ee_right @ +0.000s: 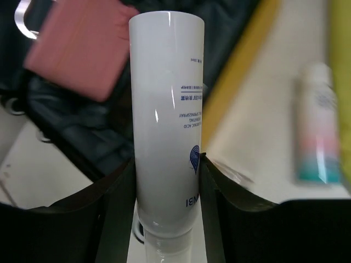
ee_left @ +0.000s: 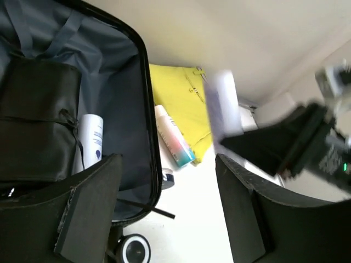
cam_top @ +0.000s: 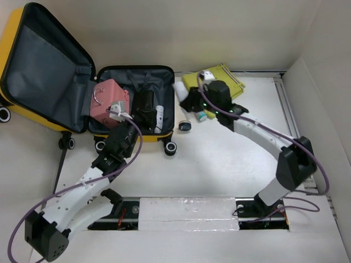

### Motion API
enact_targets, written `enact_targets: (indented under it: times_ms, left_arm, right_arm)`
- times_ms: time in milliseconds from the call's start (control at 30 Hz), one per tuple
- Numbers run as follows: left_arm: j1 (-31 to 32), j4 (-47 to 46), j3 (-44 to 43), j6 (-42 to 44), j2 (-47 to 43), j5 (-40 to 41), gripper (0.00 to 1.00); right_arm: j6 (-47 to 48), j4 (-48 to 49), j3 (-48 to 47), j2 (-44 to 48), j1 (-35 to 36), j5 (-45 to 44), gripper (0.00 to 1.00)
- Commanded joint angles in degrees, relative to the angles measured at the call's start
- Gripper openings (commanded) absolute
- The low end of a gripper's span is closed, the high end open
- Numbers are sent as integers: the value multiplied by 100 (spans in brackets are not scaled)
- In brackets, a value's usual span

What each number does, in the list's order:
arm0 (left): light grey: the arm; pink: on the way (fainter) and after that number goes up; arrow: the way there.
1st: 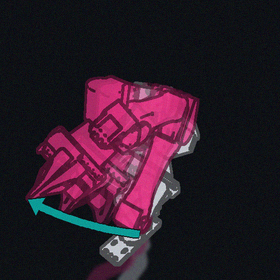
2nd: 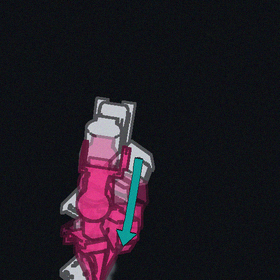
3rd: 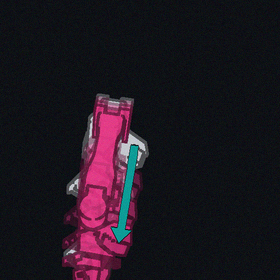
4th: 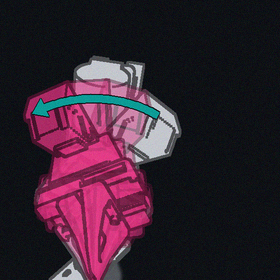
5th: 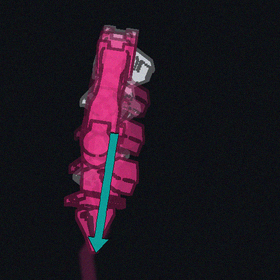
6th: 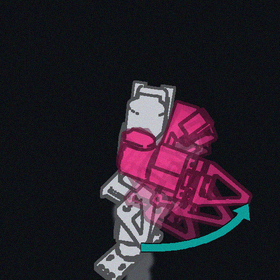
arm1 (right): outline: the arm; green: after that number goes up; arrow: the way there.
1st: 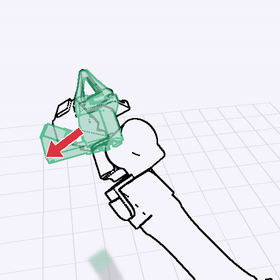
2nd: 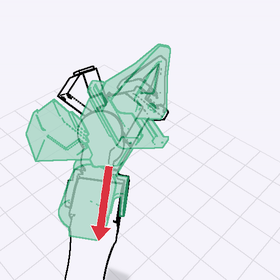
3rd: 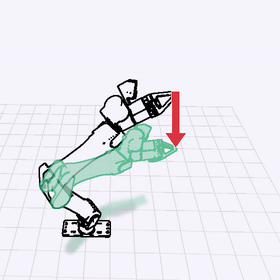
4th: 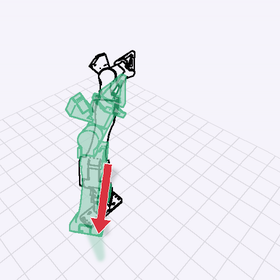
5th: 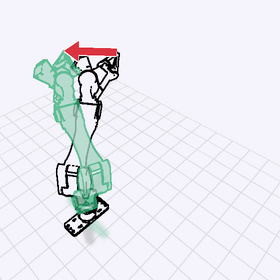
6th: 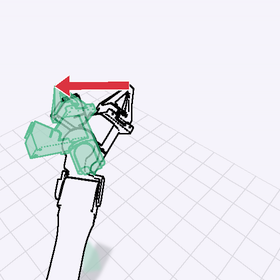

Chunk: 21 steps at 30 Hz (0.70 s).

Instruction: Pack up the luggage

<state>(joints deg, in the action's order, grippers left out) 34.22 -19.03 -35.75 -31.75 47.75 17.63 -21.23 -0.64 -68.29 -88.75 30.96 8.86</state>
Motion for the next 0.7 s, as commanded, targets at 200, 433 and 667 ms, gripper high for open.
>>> enact_targets:
  times_ms: [200, 433, 667]
  left_arm:
    - [506, 663, 103, 247, 181, 101, 62]
    - [1025, 663, -538, 871, 1464, -181, 64]
    - [1333, 839, -1232, 1592, 2475, 152, 65]
  right_arm:
    - [-486, 469, -2619, -1839, 657, 844, 68]
    - [-5, 644, -899, -454, 324, 292, 68]
    - [216, 645, 772, 498, 51, 106, 66]
